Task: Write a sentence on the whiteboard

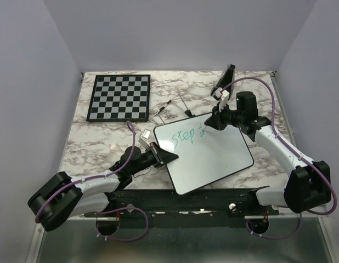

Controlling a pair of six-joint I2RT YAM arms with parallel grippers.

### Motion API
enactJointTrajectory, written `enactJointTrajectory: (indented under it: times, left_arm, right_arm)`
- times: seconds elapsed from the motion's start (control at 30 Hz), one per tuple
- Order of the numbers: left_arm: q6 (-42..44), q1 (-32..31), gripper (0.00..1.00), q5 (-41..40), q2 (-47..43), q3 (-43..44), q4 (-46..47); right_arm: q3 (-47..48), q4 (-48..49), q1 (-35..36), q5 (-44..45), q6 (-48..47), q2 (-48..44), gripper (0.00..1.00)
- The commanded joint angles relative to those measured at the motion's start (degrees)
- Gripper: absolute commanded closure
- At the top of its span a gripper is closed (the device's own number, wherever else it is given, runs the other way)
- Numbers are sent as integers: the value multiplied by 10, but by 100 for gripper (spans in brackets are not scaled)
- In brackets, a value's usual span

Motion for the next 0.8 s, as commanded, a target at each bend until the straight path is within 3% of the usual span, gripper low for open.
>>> enactJointTrajectory:
  times: [0.0,0.3,0.77]
  left_arm:
    - [54,-5,100,-11,-7,-3,14]
    - [54,-5,100,-12,-11,-4,13]
    - [55,-5,100,-14,-13,-7,13]
  right_arm:
    - [20,25,0,38,15,18,99]
    - [17,37,-11,68,23,23,99]
    - [-25,-56,-12,-4,-46,-26,99]
